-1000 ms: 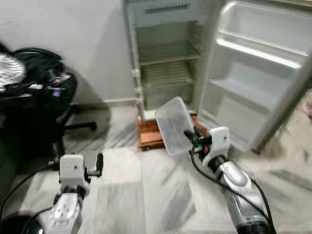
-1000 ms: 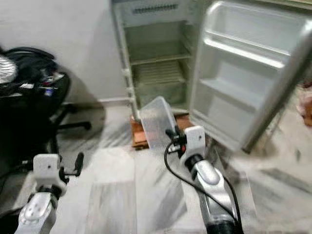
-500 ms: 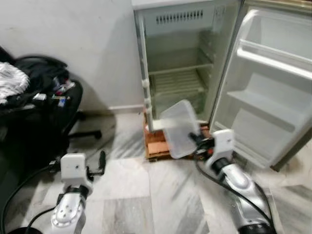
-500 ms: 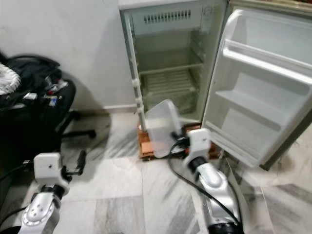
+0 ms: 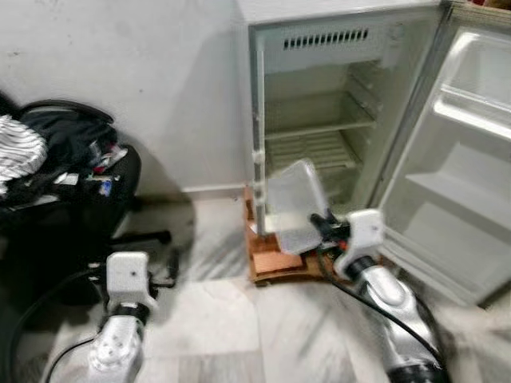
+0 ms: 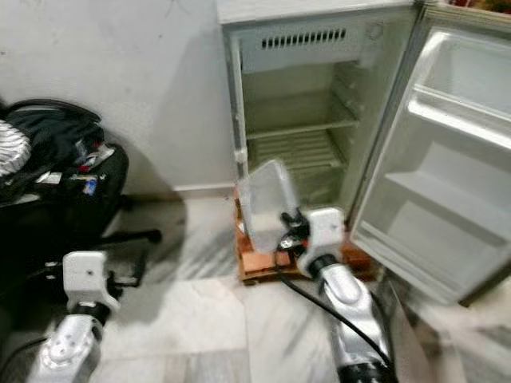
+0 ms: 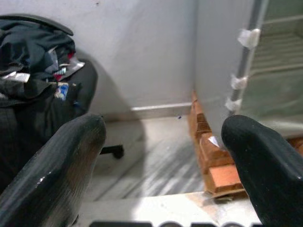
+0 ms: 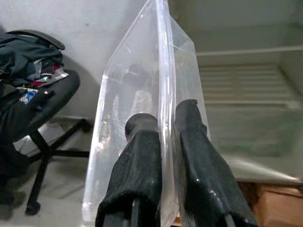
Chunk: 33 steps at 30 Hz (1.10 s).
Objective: Restocking fridge
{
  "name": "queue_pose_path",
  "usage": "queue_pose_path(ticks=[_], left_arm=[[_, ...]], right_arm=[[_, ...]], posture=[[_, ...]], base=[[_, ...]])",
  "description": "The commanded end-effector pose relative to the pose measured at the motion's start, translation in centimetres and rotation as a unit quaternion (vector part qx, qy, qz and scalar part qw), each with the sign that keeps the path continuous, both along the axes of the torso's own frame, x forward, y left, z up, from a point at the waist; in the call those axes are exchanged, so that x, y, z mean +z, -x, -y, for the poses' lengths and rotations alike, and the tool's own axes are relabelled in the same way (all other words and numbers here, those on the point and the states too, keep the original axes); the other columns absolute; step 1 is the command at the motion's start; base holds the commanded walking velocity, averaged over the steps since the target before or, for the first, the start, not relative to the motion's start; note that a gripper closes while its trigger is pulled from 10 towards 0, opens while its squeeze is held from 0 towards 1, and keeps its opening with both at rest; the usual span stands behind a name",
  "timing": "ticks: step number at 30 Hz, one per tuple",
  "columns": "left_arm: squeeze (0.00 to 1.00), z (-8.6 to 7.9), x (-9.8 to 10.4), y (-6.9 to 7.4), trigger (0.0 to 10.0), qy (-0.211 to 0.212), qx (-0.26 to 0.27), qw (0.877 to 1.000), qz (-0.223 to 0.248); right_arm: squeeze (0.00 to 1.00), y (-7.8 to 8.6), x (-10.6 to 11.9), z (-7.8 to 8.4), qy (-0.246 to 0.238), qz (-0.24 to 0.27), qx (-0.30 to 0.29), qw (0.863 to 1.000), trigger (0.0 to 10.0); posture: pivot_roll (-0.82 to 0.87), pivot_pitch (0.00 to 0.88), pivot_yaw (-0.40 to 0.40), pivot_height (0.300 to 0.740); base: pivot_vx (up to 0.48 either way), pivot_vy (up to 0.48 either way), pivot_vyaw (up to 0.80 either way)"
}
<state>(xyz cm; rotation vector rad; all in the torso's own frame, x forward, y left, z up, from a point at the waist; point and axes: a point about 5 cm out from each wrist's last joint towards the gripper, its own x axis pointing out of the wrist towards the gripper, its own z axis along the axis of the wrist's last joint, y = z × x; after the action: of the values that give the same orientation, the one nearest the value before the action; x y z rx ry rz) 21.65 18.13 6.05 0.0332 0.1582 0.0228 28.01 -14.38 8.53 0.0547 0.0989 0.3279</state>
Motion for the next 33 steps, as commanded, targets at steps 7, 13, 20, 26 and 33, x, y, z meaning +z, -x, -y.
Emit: queue_pose_path(ticks=[7, 13, 20, 26, 33], left_arm=[[0.0, 1.1, 0.0, -0.4, 10.0, 0.003, -0.017, 1.0, 0.0], [0.0, 1.6, -0.3, -0.6, 10.0, 0.024, -0.005, 1.0, -0.007], [0.0, 2.1, -0.5, -0.5, 10.0, 0.026, -0.013, 0.999, -0.012], [0.0, 2.1, -0.2, -0.6, 10.0, 0.023, -0.032, 0.999, -0.009], [0.0, 2.0, -0.1, -0.8, 10.0, 0.023, -0.041, 0.999, -0.011]], right_arm=[[0.0, -0.3, 0.6, 1.2, 0.012, 0.017, -0.028, 0.999, 10.0], [0.0, -0.5, 0.1, 0.4, 0.014, 0.003, -0.012, 1.0, 10.0], [0.0, -0.2, -0.1, 0.2, 0.012, 0.0, -0.011, 1.0, 10.0], [0.0, -0.3, 0.0, 0.1, 0.01, 0.006, -0.021, 1.0, 10.0], [0.0, -0.5, 0.0, 0.3, 0.012, 0.009, -0.027, 1.0, 10.0]], posture=[[-0.05, 0.074, 0.048, 0.74], [-0.02, 0.07, -0.02, 0.74], [-0.02, 0.079, -0.023, 0.74], [-0.03, 0.08, 0.013, 0.74], [-0.04, 0.085, 0.035, 0.74]], base=[[0.476, 0.0, 0.0], [0.151, 0.0, 0.0], [0.0, 0.0, 0.0], [0.0, 0.0, 0.0], [0.0, -0.348, 0.0]])
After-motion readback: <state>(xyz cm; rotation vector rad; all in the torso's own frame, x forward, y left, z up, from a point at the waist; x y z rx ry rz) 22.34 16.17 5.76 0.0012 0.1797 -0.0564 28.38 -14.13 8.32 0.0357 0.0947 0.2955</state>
